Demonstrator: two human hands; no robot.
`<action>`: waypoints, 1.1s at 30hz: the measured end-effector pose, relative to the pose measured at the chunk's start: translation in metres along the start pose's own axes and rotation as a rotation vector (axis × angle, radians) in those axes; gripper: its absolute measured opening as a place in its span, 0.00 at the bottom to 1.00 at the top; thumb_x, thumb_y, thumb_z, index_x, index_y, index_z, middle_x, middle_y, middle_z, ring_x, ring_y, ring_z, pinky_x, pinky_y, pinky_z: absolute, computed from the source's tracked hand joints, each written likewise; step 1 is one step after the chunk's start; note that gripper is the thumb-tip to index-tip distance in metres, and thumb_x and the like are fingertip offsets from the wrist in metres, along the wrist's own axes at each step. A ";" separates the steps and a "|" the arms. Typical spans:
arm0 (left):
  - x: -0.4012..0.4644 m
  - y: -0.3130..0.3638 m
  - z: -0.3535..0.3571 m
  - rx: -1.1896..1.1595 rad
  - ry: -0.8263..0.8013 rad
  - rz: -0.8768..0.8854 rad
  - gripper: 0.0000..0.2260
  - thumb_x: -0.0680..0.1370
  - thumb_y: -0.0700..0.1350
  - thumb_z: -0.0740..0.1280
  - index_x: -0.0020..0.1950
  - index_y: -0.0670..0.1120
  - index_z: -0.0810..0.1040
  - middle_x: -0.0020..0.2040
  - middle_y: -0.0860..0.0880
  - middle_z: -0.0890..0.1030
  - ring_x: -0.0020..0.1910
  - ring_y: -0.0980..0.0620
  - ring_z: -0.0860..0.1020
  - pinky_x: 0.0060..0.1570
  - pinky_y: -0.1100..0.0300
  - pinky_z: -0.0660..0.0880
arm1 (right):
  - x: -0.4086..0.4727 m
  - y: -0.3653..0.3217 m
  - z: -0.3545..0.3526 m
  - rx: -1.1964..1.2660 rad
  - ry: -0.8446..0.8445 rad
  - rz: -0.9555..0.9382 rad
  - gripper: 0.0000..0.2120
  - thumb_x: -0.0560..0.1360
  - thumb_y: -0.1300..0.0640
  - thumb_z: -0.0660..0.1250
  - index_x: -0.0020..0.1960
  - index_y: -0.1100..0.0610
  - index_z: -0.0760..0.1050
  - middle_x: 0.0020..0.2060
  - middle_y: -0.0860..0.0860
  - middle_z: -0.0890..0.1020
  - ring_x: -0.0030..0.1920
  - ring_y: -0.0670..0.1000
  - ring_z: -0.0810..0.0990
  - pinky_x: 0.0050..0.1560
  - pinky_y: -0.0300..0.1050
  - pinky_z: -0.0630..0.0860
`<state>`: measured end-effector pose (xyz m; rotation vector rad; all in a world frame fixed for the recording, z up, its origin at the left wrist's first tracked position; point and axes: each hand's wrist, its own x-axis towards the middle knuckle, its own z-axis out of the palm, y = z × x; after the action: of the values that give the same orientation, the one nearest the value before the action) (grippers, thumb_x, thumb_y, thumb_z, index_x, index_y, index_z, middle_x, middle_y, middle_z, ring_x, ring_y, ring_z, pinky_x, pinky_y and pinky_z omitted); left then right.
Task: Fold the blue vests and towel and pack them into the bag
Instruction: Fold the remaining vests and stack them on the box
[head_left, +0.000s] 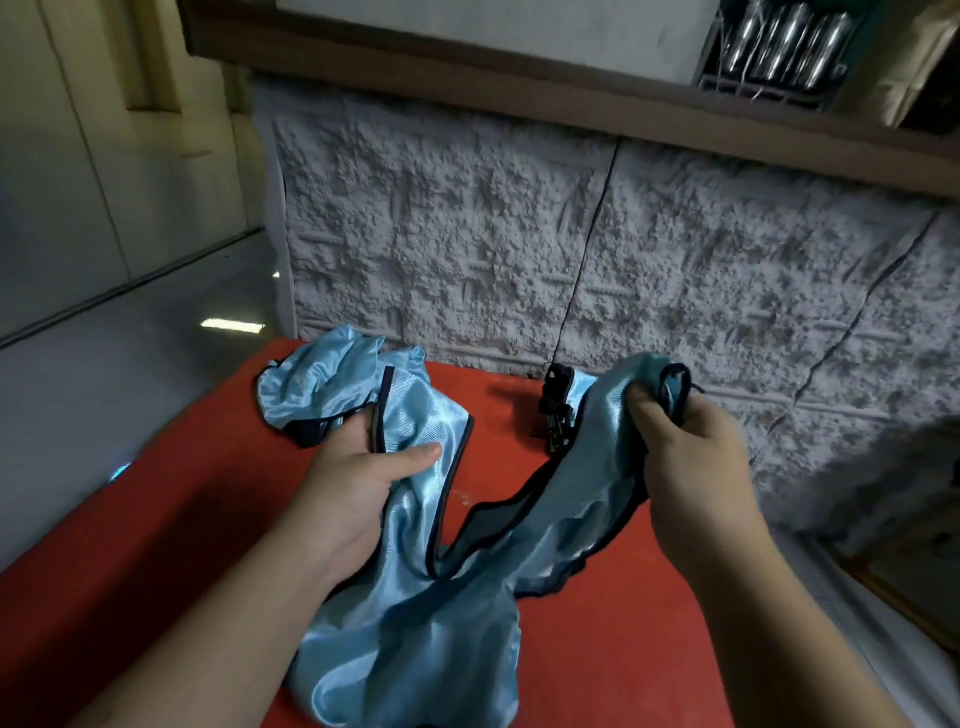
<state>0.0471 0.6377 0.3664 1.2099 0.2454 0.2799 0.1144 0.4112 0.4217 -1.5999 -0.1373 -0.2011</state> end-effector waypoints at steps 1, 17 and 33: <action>-0.004 0.005 0.000 0.006 -0.016 0.018 0.20 0.71 0.32 0.72 0.63 0.40 0.79 0.57 0.38 0.84 0.56 0.38 0.83 0.60 0.42 0.78 | -0.001 -0.009 -0.001 -0.014 -0.034 -0.008 0.22 0.77 0.50 0.67 0.49 0.71 0.72 0.35 0.63 0.76 0.36 0.57 0.73 0.36 0.54 0.69; -0.158 0.241 0.029 0.079 -0.051 0.327 0.18 0.66 0.37 0.78 0.54 0.34 0.82 0.51 0.36 0.85 0.50 0.39 0.85 0.55 0.46 0.79 | -0.117 -0.260 -0.082 0.146 -0.100 -0.173 0.08 0.81 0.63 0.64 0.47 0.62 0.81 0.39 0.57 0.86 0.41 0.56 0.85 0.50 0.55 0.78; -0.058 0.269 -0.001 0.534 0.172 0.420 0.14 0.69 0.45 0.81 0.52 0.45 0.83 0.48 0.45 0.86 0.45 0.44 0.85 0.34 0.54 0.79 | -0.020 -0.218 -0.075 0.132 -0.023 -0.061 0.05 0.81 0.64 0.65 0.52 0.58 0.80 0.48 0.58 0.85 0.47 0.57 0.85 0.49 0.52 0.81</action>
<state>-0.0294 0.7072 0.6215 1.7694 0.2189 0.7183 0.0451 0.3462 0.6327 -1.4684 -0.2133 -0.2161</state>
